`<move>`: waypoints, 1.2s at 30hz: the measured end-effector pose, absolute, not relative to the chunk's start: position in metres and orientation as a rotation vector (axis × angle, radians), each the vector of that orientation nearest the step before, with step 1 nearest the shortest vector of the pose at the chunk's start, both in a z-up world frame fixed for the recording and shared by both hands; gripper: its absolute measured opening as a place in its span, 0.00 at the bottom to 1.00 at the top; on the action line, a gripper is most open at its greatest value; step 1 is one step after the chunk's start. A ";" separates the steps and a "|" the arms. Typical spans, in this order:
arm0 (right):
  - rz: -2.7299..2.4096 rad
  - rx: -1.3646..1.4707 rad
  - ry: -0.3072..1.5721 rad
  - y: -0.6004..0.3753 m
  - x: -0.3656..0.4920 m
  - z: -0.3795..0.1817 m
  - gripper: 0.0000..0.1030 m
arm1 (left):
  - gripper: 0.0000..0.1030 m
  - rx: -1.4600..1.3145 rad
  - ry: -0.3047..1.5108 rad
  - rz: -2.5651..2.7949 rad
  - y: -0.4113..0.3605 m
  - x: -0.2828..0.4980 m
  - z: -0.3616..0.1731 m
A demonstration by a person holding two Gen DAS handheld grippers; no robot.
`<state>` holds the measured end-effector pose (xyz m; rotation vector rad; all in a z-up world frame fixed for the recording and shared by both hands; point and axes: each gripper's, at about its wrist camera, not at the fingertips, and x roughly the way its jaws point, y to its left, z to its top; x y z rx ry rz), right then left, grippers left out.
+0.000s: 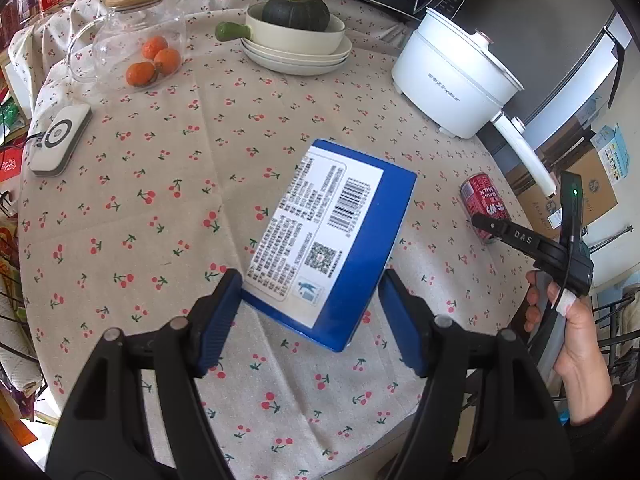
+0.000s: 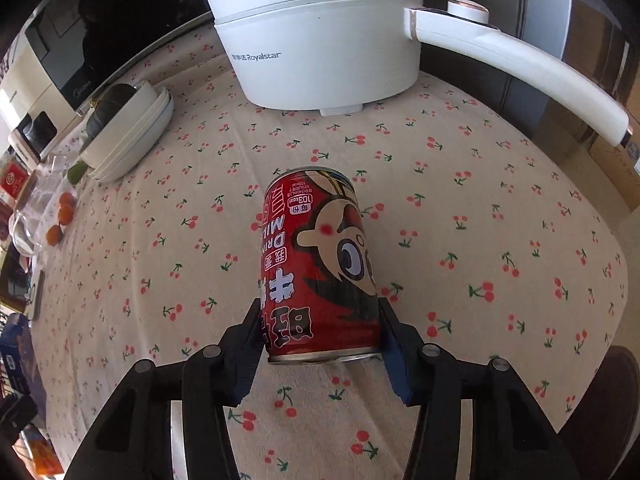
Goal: Collect trash
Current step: 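Grasp the standing red can with the right gripper while the left holds the box, then carry box and red can over the brown bin and open both grippers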
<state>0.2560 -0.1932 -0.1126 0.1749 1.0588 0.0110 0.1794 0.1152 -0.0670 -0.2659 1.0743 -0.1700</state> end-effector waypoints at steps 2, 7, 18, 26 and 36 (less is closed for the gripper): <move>0.037 0.165 1.041 -0.195 0.241 -0.100 0.52 | 0.69 -0.264 1.059 -0.173 0.112 0.177 -0.062; 0.081 0.153 1.015 -0.208 0.191 -0.064 0.52 | 0.69 -0.246 1.029 -0.201 0.093 0.165 -0.050; 0.035 0.210 1.015 -0.261 0.109 -0.047 0.51 | 0.69 -0.160 1.030 -0.294 0.025 0.136 -0.049; 0.002 0.210 0.967 -0.293 0.076 -0.031 0.51 | 0.69 -0.047 1.043 -0.413 -0.053 0.119 -0.057; -0.142 0.260 1.014 -0.390 0.027 -0.054 0.51 | 0.69 0.090 1.103 -0.654 -0.174 0.099 -0.083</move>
